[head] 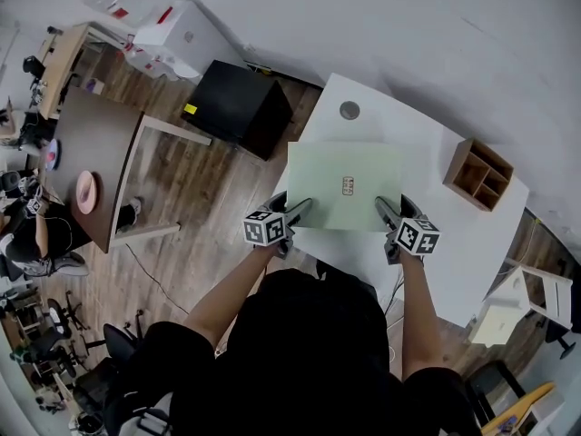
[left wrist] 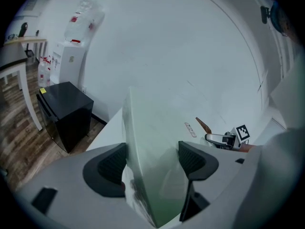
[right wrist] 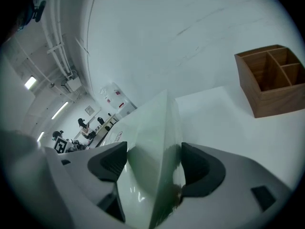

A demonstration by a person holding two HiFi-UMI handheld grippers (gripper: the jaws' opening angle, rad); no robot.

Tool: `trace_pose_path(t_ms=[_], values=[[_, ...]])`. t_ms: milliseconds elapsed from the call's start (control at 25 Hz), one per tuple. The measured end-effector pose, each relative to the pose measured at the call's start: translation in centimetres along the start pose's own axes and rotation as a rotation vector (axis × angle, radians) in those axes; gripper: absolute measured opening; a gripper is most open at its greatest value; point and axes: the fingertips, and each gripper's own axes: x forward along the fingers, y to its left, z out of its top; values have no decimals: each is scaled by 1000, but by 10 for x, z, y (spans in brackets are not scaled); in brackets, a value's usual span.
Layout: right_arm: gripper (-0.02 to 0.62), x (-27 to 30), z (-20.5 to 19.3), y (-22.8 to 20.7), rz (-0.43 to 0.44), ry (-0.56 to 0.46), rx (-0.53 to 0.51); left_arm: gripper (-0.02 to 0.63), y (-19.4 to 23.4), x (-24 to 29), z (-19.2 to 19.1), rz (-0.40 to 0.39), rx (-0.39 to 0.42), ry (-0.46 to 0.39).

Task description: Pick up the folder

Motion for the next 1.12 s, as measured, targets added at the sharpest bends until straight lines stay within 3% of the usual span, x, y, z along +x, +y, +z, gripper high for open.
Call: trace_pose_path(t_ms=[680, 1120], values=[[357, -108, -39, 91, -35, -168, -117, 356, -49, -110, -32, -66, 103, -167], [359, -196, -111, 158, -80, -298, -43, 356, -85, -208, -65, -119, 227, -210]])
